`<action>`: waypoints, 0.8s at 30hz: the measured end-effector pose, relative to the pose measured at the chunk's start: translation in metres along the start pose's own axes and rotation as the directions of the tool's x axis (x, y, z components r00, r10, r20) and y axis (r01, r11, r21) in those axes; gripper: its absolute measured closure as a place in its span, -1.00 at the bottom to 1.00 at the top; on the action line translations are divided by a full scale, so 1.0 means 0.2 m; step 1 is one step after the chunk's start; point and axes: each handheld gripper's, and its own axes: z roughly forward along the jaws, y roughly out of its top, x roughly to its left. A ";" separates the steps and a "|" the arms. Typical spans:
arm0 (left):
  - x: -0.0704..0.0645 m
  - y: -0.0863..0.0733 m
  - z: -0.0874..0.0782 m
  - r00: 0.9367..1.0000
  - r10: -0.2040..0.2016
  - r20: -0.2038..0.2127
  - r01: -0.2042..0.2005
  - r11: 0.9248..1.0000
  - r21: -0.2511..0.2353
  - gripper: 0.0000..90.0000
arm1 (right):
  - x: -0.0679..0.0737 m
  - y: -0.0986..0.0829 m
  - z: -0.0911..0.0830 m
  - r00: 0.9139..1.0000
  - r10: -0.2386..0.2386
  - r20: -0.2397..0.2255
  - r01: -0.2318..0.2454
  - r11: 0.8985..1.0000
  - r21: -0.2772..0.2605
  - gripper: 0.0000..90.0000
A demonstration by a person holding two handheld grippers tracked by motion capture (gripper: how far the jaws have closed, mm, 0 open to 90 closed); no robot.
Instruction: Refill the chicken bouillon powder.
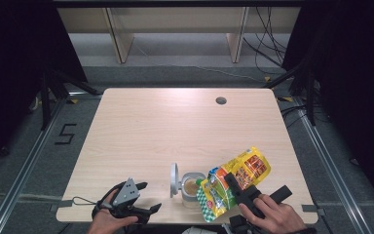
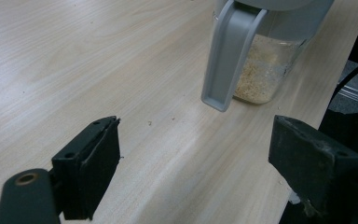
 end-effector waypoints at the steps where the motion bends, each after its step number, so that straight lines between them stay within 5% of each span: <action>1: 0.00 0.00 0.00 1.000 0.000 -0.002 0.000 1.000 -0.001 -0.65 | 0.00 0.00 0.00 1.000 0.001 0.001 -0.001 1.000 -0.001 0.47; 20: 0.00 0.00 0.00 1.000 0.002 0.000 -0.002 1.000 0.000 -0.64 | 0.00 0.00 0.00 1.000 0.003 -0.025 -0.003 1.000 -0.003 0.47; 24: 0.00 0.00 0.00 1.000 0.005 0.001 -0.005 1.000 0.002 -0.64 | 0.00 0.00 0.00 1.000 -0.003 -0.002 0.003 1.000 0.001 0.47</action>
